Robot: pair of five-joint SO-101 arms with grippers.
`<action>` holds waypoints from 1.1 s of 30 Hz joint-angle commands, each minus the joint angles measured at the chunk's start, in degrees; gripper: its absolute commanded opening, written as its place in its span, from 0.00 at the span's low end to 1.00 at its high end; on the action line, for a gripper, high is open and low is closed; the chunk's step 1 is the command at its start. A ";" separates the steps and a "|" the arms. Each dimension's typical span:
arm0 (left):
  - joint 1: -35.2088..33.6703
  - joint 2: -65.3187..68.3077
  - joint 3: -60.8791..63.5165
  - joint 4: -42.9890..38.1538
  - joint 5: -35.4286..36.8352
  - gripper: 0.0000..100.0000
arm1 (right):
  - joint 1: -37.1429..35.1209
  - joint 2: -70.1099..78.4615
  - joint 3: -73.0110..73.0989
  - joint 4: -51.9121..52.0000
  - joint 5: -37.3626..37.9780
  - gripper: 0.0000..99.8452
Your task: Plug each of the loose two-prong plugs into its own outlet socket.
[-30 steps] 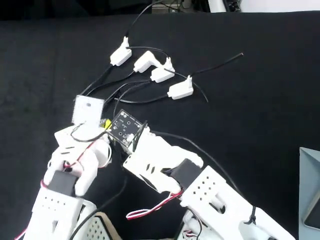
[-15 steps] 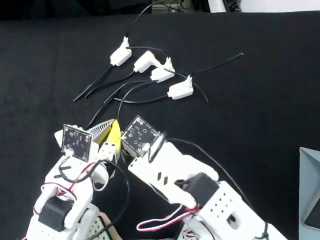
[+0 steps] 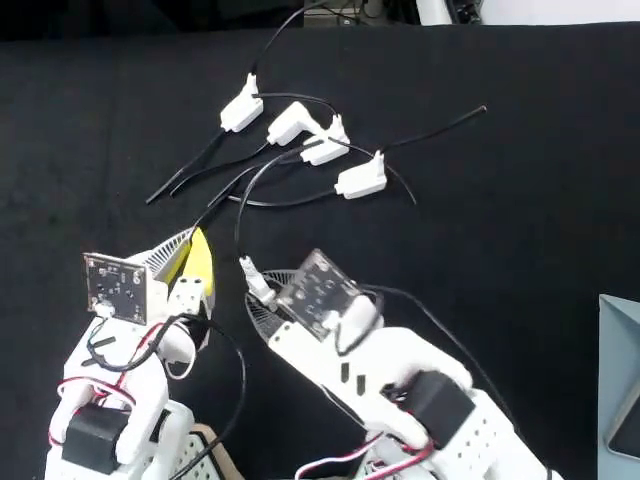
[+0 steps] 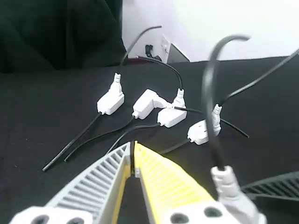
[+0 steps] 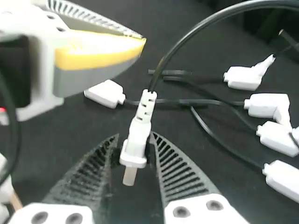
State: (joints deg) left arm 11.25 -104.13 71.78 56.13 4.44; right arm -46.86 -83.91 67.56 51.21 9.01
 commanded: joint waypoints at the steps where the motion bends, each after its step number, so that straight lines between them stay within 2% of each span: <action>1: -0.13 -0.18 -2.51 -0.62 0.70 0.03 | -0.70 -2.42 -0.48 0.88 -0.70 0.01; 5: 6.64 -0.18 -2.51 -0.26 0.26 0.03 | -4.92 -2.33 -0.13 1.93 -0.70 0.01; 9: 14.73 -0.18 -2.95 -0.09 -5.45 0.03 | -6.24 -1.98 0.57 2.02 -0.70 0.01; 13: 17.01 -0.18 -2.95 0.53 -10.55 0.03 | -6.15 -1.89 0.66 3.43 -0.70 0.01; 19: 20.70 -0.26 -4.26 3.52 -13.89 0.03 | -4.84 -1.89 1.10 3.60 -0.62 0.01; 26: 20.09 -0.26 -4.53 3.25 -14.77 0.03 | -3.16 -1.89 1.45 3.34 -0.70 0.01; 29: 13.49 -0.18 -5.49 1.41 -14.42 0.03 | -1.05 -1.89 1.45 3.34 -0.70 0.01; 33: -0.13 0.09 -5.41 -0.35 -9.76 0.03 | 1.58 -1.80 1.45 3.25 -0.70 0.01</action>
State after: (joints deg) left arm 19.96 -104.31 69.05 57.27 -8.22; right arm -47.47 -85.76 69.49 54.81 8.92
